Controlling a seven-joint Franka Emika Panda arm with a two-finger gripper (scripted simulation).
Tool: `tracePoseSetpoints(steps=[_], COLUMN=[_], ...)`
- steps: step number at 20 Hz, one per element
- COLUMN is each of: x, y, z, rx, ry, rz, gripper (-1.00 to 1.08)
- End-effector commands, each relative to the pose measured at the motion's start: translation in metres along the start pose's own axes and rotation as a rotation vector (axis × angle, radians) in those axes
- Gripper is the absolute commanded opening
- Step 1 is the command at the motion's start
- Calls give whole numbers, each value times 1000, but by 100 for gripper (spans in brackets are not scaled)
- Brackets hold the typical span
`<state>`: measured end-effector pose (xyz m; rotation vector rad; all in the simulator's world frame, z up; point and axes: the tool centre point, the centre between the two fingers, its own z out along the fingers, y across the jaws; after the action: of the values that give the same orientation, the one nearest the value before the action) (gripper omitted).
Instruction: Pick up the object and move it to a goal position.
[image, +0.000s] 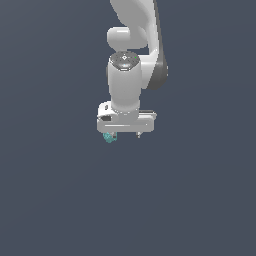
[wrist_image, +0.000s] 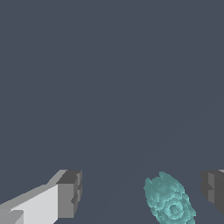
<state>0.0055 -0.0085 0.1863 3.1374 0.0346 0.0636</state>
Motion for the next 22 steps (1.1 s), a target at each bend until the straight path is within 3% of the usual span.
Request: tracePoseSetpoints(steps=[1, 11, 22], x=[0, 11, 6], y=[0, 23, 27], z=[0, -23, -16], rx=[0, -8, -8], ry=[0, 46, 40], rz=[0, 24, -2], gripper=[100, 100, 100])
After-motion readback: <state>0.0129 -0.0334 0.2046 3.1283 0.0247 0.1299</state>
